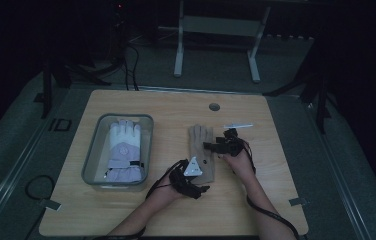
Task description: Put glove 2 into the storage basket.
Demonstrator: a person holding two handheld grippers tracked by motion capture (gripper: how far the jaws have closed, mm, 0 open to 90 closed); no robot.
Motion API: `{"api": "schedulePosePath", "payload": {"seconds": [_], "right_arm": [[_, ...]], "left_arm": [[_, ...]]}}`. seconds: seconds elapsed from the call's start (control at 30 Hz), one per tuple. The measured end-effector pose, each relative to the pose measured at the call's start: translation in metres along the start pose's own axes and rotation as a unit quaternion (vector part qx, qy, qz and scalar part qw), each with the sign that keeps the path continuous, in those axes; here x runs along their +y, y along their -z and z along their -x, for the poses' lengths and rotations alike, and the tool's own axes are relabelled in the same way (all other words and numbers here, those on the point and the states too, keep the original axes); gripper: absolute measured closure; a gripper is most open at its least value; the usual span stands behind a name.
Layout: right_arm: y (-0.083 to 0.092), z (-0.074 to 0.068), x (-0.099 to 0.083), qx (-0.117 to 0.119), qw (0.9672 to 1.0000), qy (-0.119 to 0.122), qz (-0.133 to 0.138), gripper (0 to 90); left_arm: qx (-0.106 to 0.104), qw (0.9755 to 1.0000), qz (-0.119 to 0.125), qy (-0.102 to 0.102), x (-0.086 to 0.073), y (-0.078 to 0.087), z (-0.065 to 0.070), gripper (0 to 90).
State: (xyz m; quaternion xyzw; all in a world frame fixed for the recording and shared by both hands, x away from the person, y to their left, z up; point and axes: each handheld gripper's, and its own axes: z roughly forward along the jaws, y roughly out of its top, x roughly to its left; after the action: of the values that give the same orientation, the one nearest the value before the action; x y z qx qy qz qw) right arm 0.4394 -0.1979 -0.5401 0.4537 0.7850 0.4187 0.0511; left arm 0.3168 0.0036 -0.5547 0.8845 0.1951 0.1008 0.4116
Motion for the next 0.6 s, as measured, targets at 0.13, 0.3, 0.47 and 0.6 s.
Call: {"api": "schedulePosePath", "payload": {"seconds": [0.13,0.3,0.47,0.6], "right_arm": [[-0.012,0.005,-0.001,-0.005,0.9998,-0.015,-0.013,27.4],[-0.016,0.007,-0.006,0.008,0.9999,-0.007,-0.014,36.3],[-0.018,0.002,-0.007,0.023,0.9994,0.013,-0.024,53.6],[-0.018,-0.005,-0.009,0.031,0.9989,0.029,-0.021,64.0]], "left_arm": [[-0.007,0.9998,-0.019,-0.004,-0.001,-0.004,-0.007,30.3],[-0.011,0.9996,-0.025,-0.01,-0.001,-0.006,-0.011,35.2],[-0.007,0.9991,-0.033,-0.023,-0.001,-0.007,-0.011,38.1],[-0.003,0.9991,-0.034,-0.025,-0.001,-0.008,-0.01,38.9]]}}
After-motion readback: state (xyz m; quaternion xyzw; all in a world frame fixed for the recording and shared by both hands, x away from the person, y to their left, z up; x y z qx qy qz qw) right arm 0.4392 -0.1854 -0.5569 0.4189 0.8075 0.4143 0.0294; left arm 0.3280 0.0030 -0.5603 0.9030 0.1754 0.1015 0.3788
